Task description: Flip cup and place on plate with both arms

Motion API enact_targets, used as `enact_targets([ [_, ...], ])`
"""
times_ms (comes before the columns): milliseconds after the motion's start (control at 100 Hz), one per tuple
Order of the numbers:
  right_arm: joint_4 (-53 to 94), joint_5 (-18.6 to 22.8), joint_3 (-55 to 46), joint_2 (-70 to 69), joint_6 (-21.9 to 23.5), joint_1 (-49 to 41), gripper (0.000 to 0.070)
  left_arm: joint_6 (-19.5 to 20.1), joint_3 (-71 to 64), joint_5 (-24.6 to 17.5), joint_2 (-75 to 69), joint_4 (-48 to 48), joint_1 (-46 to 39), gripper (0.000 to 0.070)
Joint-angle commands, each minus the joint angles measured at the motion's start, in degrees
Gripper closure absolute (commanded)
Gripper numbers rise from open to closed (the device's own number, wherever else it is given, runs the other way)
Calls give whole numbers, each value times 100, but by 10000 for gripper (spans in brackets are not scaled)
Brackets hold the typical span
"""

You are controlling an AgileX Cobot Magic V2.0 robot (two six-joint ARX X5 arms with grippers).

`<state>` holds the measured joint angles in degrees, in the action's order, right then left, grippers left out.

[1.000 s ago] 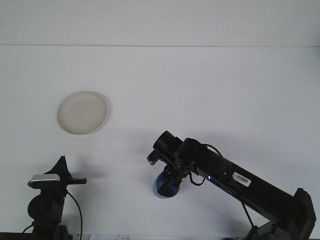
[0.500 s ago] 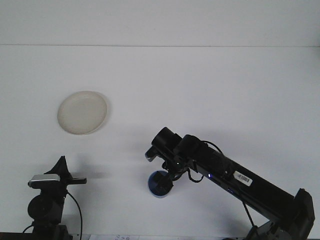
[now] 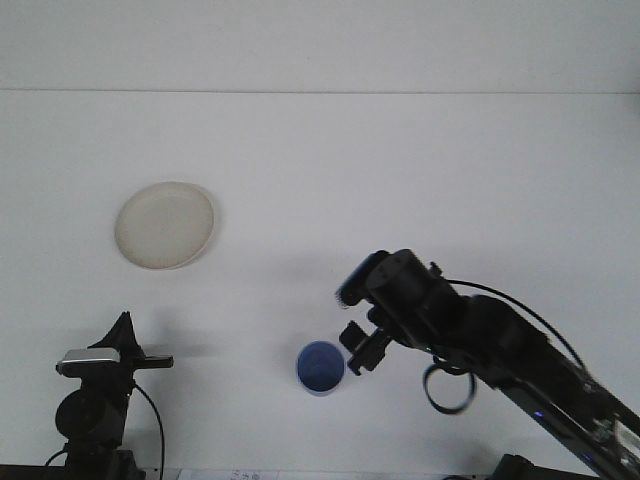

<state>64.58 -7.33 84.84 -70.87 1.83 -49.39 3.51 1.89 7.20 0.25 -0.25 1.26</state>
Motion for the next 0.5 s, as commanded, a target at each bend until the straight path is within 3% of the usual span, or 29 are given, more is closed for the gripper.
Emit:
enact_targets([
  [0, -315, -323, -199, 568, 57, -42, 188, -13, -109, 9, -7, 63, -2, 685],
  [250, -2240, -1250, -2594, 3335, 490, -48, 188, -13, -109, 9, -7, 63, -2, 685],
  [490, -3543, -1379, -4374, 5528, 476, -48, 188, -13, -109, 9, -7, 63, -2, 685],
])
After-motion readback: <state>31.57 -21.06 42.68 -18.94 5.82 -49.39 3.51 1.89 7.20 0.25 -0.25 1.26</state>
